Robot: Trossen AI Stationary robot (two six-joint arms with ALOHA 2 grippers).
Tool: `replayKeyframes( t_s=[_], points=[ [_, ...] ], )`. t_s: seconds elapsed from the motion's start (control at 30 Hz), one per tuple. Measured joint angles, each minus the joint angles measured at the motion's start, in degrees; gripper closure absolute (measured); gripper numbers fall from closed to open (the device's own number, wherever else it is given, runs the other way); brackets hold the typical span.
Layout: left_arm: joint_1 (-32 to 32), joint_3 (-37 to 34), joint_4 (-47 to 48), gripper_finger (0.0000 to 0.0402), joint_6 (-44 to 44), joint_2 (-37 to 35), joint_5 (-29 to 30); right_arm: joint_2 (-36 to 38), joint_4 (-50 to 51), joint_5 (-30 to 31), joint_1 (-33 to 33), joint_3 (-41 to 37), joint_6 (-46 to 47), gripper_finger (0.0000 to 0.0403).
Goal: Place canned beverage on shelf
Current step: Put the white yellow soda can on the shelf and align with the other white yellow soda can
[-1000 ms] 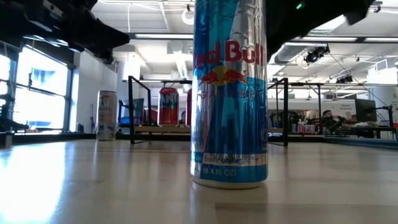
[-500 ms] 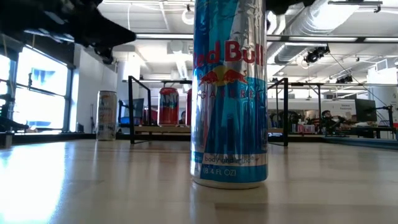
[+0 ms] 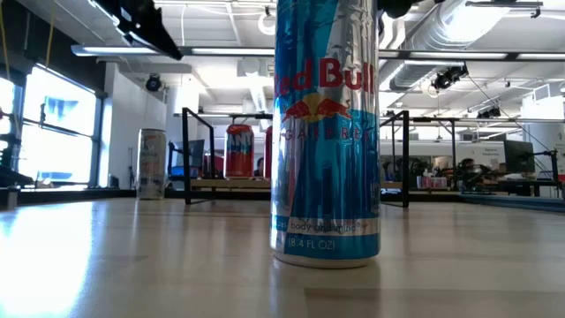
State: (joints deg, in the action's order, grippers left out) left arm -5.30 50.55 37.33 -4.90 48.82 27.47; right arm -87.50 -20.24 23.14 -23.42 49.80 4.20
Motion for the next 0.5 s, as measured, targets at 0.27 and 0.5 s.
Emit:
replayKeyframes(
  t_s=[0.27,0.5],
  points=[
    [-21.7,12.5,22.0,0.0402,-4.2,5.0,-6.3,0.0,-0.4,0.4,0.8,0.0,-1.7,0.0402],
    [-38.8,22.8,31.6,0.0396,1.3,19.9,-25.6,0.0,-1.5,0.6,0.9,0.0,-1.7,0.0402]
  ],
)
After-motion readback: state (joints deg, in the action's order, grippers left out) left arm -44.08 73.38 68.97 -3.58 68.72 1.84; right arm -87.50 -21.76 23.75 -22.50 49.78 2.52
